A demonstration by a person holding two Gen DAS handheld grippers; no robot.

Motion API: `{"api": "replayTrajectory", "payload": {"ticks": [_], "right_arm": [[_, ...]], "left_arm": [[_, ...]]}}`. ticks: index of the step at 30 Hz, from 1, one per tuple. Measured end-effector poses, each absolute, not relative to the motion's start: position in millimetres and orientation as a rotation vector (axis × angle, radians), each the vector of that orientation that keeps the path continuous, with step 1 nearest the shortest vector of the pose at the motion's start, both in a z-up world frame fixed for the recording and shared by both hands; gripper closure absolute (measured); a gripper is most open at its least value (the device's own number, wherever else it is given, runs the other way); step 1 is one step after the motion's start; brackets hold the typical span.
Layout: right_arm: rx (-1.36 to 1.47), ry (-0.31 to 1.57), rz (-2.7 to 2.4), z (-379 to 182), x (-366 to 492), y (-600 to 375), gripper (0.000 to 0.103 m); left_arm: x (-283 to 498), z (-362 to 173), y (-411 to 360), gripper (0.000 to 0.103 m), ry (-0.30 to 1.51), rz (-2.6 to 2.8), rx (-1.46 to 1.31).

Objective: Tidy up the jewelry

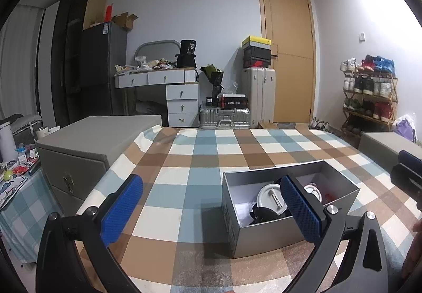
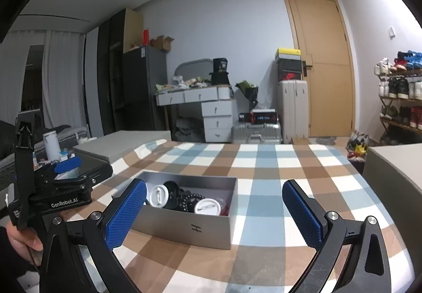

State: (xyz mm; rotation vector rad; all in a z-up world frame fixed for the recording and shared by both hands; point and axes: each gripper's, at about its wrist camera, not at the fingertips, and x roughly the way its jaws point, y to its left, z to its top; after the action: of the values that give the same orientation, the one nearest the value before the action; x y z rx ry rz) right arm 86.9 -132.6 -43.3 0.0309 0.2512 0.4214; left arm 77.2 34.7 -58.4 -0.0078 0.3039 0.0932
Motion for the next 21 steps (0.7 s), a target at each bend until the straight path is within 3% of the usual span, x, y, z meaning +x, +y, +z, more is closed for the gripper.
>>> {"api": "replayTrajectory", "payload": {"ticks": [21], "right_arm": [[-0.052,0.274,0.420,-48.4,85.8,-122.9,0.000]], "left_arm": [[71.7,-55.8,35.7,0.001,0.298,0.094,-0.019]]}}
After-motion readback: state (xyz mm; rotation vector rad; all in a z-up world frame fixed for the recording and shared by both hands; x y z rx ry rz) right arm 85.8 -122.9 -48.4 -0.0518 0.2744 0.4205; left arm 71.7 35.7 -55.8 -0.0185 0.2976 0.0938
